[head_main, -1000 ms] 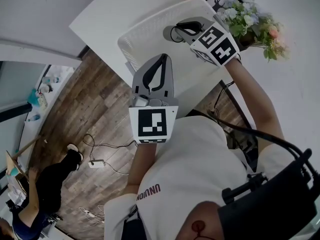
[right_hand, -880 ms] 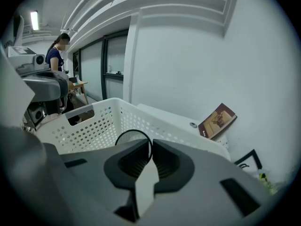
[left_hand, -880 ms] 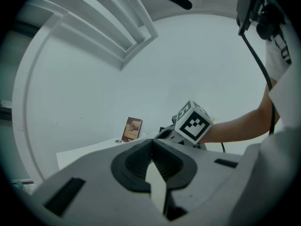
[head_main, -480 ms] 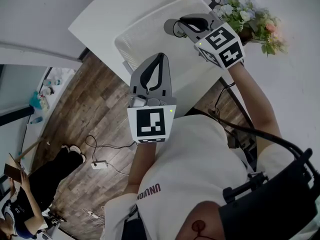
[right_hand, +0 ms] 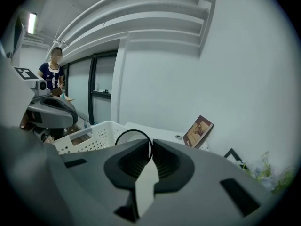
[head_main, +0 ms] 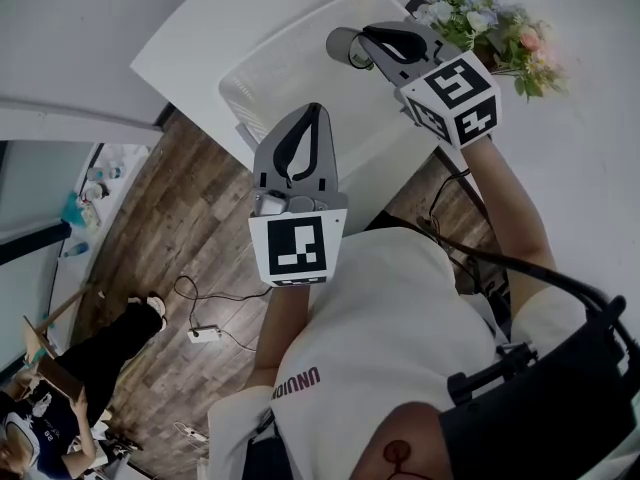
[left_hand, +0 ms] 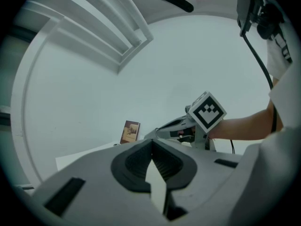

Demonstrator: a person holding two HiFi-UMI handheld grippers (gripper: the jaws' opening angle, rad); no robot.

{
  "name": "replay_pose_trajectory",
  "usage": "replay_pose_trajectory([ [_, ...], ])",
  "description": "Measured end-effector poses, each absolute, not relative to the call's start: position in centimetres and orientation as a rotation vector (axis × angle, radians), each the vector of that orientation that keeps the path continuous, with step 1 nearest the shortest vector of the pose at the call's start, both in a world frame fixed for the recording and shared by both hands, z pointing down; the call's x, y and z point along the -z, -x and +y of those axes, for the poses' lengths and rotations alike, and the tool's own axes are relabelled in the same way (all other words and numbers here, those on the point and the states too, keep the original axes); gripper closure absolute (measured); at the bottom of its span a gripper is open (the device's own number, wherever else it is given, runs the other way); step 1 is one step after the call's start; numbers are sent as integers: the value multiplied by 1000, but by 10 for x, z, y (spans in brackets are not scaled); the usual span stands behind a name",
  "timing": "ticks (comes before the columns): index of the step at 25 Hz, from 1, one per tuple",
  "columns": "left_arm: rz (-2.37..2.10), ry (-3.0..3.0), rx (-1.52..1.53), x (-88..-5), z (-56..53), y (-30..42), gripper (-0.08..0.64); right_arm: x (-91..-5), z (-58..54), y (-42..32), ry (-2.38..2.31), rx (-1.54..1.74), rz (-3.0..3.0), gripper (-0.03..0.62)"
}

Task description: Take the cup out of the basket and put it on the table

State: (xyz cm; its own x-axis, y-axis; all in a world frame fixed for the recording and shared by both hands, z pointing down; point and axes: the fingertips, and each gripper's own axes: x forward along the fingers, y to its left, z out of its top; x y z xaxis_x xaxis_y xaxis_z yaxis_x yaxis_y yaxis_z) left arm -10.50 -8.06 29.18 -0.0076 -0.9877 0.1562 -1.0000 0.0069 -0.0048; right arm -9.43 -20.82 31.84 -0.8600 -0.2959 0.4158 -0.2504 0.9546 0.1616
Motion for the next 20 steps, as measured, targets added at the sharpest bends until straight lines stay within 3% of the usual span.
replay_pose_trajectory([
  [20,-2117,-2222,-79,-274,-93,76,548,-267,-208,26,-666,106,-2788,552],
])
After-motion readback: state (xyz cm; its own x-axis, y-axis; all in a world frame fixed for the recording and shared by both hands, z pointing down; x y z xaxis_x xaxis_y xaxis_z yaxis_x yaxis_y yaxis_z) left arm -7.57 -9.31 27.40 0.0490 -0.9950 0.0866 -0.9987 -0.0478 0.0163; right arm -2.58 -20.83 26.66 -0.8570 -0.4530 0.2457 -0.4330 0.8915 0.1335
